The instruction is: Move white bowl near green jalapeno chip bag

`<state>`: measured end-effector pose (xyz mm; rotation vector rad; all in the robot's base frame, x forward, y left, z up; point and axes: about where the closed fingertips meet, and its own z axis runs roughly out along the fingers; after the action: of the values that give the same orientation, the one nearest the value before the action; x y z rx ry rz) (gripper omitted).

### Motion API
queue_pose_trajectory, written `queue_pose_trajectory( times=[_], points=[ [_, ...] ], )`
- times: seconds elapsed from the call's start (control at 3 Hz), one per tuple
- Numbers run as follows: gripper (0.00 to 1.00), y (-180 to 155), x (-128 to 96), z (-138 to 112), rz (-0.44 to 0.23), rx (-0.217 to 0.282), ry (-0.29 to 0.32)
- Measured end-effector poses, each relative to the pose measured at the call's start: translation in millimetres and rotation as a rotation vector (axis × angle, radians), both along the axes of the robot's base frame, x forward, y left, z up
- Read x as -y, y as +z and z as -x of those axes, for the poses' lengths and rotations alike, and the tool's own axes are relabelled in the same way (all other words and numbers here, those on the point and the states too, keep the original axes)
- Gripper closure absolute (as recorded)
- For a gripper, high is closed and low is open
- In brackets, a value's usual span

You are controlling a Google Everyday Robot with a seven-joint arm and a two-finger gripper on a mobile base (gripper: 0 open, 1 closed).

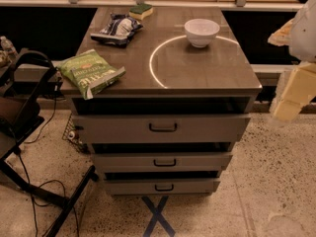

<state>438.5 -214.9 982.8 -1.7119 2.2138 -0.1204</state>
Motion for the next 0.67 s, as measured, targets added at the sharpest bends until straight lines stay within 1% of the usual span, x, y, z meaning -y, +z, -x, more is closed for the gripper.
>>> queue_pose_trajectory(
  times=[0.33,0.67],
  points=[
    [0.00,0.1,0.0,0.0,0.000,0.000,0.000],
    [0.00,3.4,-1.8,-16.6,0.004,0.064,0.001]
  ],
)
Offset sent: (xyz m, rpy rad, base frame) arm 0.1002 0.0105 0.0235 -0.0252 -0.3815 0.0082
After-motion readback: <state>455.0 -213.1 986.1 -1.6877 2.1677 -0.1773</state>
